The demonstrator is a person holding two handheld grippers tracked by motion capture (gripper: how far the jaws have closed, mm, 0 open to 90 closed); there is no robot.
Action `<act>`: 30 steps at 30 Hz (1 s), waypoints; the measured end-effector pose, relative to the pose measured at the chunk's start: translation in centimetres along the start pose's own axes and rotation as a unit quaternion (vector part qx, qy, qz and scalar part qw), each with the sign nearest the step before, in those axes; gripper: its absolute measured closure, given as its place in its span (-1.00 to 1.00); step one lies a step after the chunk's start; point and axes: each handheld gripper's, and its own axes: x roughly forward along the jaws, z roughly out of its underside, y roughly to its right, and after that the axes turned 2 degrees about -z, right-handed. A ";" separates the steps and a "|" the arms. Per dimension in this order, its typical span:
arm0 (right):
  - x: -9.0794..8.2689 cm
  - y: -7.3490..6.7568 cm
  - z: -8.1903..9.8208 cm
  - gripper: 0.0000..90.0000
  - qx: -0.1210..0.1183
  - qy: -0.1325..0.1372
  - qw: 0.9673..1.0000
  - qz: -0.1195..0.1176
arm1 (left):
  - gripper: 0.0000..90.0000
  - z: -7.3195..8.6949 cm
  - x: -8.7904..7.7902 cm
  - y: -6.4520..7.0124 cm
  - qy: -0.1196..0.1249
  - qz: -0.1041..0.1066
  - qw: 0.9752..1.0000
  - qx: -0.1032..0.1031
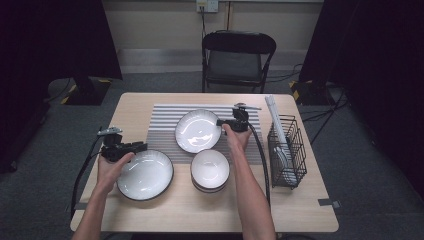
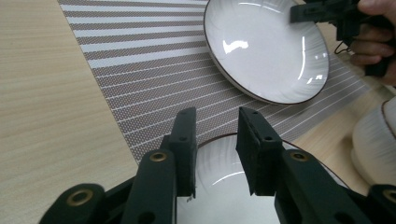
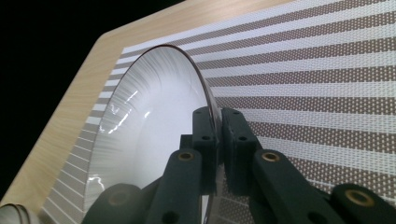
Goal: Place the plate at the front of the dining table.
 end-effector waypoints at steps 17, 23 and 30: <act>1.1 1.2 0.8 0.89 -0.005 -0.020 0.999 0.046 | 0.38 0.2 -0.3 -0.2 -0.005 -0.009 1.000 0.006; 0.7 1.3 0.9 0.72 -0.013 -0.021 0.999 0.045 | 0.36 0.3 -0.3 -0.1 -0.005 -0.012 1.000 0.009; 0.5 1.3 1.8 0.61 -0.017 -0.023 0.999 0.034 | 0.21 0.5 -0.8 -0.1 0.004 -0.028 1.000 0.011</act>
